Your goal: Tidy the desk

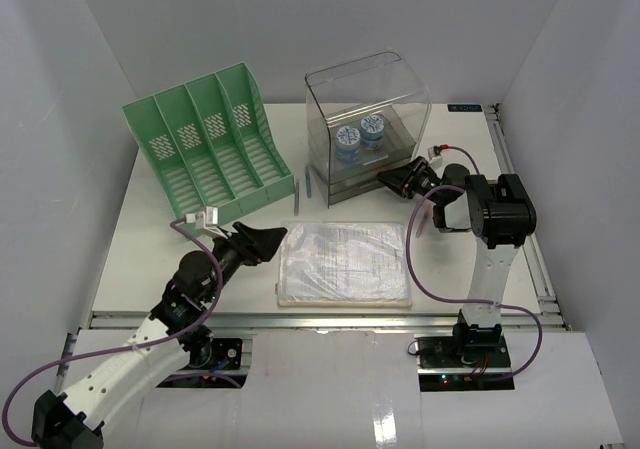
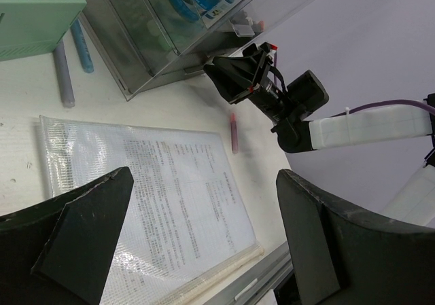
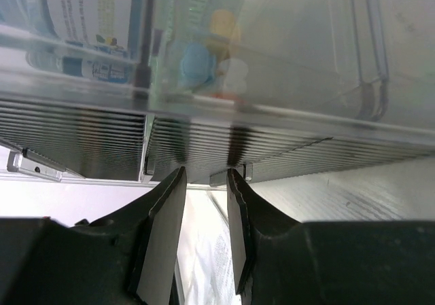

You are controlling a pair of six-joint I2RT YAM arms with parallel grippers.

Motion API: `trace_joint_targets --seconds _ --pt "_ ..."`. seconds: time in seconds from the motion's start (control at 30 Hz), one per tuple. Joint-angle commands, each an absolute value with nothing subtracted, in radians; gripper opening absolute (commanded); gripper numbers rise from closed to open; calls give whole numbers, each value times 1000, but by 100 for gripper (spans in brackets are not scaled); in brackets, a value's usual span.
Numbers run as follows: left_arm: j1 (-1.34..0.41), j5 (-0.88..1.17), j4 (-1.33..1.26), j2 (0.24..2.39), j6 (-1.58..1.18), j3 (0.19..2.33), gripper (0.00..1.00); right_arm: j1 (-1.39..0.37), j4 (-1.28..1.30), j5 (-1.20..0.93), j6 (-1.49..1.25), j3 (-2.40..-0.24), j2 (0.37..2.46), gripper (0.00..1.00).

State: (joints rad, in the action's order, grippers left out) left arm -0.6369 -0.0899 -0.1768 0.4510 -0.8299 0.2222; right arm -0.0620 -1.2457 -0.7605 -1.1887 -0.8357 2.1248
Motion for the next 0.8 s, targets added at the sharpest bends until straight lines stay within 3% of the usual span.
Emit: trace_joint_targets --seconds 0.0,0.43,0.77 --pt "-635 -96 -172 436 -833 212 98 -67 -1147 -707 -1103 -798 2060 38" --pt "-635 -98 -158 411 -834 196 98 -71 -1115 -709 -1081 -827 2101 38" --pt "-635 -101 -162 425 -836 191 98 -75 -1212 -704 -1179 -890 2190 27"
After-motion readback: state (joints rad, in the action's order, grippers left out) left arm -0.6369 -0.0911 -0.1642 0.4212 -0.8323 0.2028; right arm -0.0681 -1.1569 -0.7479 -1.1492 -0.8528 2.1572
